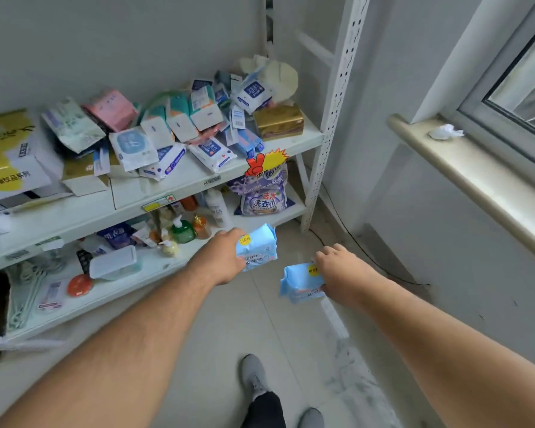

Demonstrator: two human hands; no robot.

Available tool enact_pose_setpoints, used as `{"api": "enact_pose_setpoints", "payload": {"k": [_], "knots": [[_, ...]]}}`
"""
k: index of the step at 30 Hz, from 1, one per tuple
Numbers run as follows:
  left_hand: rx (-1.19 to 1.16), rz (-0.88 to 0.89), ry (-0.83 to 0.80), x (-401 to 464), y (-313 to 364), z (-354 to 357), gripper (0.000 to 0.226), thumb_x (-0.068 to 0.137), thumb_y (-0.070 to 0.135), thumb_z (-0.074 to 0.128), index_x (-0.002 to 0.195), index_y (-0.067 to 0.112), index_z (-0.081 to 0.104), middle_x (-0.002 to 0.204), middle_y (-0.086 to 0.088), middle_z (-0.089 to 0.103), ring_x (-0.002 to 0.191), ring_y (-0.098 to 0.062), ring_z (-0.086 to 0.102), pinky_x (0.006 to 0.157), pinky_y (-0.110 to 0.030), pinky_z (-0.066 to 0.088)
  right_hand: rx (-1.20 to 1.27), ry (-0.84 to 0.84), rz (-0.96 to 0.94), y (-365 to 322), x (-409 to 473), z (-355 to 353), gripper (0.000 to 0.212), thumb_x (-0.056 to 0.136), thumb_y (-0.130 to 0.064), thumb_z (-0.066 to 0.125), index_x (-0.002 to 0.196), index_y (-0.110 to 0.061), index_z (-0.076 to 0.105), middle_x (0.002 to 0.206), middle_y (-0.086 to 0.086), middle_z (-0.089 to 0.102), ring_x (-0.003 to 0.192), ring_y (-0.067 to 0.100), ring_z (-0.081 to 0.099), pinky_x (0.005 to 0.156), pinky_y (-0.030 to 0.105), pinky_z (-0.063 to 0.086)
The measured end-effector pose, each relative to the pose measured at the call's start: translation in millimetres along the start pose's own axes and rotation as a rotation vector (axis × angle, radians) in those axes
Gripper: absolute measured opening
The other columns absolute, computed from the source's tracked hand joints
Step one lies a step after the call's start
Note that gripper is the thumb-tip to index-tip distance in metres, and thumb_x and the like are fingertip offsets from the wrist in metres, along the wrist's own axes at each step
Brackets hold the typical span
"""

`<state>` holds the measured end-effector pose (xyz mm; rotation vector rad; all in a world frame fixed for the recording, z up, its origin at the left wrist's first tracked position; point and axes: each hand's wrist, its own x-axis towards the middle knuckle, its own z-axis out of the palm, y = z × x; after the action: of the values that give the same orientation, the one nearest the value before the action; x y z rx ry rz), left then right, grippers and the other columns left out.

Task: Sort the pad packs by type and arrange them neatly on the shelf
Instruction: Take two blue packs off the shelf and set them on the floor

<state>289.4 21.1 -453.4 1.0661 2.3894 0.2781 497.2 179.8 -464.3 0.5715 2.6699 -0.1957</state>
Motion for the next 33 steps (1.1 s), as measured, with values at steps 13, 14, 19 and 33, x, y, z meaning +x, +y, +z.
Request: {"api": "enact_pose_setpoints", "payload": {"k": [13, 14, 19, 33], "knots": [[-0.022, -0.022, -0.075, 225, -89, 167, 0.041, 0.088, 0.024, 0.067, 0.124, 0.018, 0.049, 0.120, -0.004, 0.059, 0.108, -0.025, 0.058, 0.080, -0.030, 0.042, 0.105, -0.096, 0.073, 44, 202, 172, 0.045, 0.089, -0.021, 0.060, 0.132, -0.025, 0.049, 0.122, 0.001, 0.050, 0.111, 0.026, 0.046, 0.085, 0.035, 0.049], [-0.021, -0.017, -0.073, 243, -96, 190, 0.038, 0.088, 0.025, 0.067, 0.122, 0.018, 0.050, 0.119, -0.004, 0.059, 0.107, -0.025, 0.058, 0.078, -0.029, 0.041, 0.109, -0.093, 0.075, 49, 220, 193, 0.047, 0.089, -0.026, 0.061, 0.133, -0.029, 0.046, 0.124, 0.000, 0.049, 0.110, 0.027, 0.048, 0.084, 0.035, 0.050], [-0.041, -0.037, -0.058, 332, -144, 318, 0.035, 0.090, 0.024, 0.064, 0.122, 0.019, 0.049, 0.122, -0.004, 0.054, 0.107, -0.024, 0.057, 0.082, -0.032, 0.045, 0.149, -0.079, 0.106, 68, 316, 313, 0.041, 0.093, -0.039, 0.059, 0.130, -0.033, 0.042, 0.125, 0.001, 0.046, 0.100, 0.032, 0.063, 0.076, 0.035, 0.052], [-0.150, -0.108, -0.036, 513, -273, 551, 0.038, 0.086, 0.011, 0.062, 0.122, 0.022, 0.058, 0.119, -0.004, 0.048, 0.100, -0.024, 0.058, 0.087, -0.027, 0.046, 0.194, -0.029, 0.054, 86, 541, 562, 0.045, 0.089, -0.019, 0.066, 0.128, -0.018, 0.043, 0.123, 0.004, 0.049, 0.105, 0.029, 0.059, 0.077, 0.037, 0.047]]}}
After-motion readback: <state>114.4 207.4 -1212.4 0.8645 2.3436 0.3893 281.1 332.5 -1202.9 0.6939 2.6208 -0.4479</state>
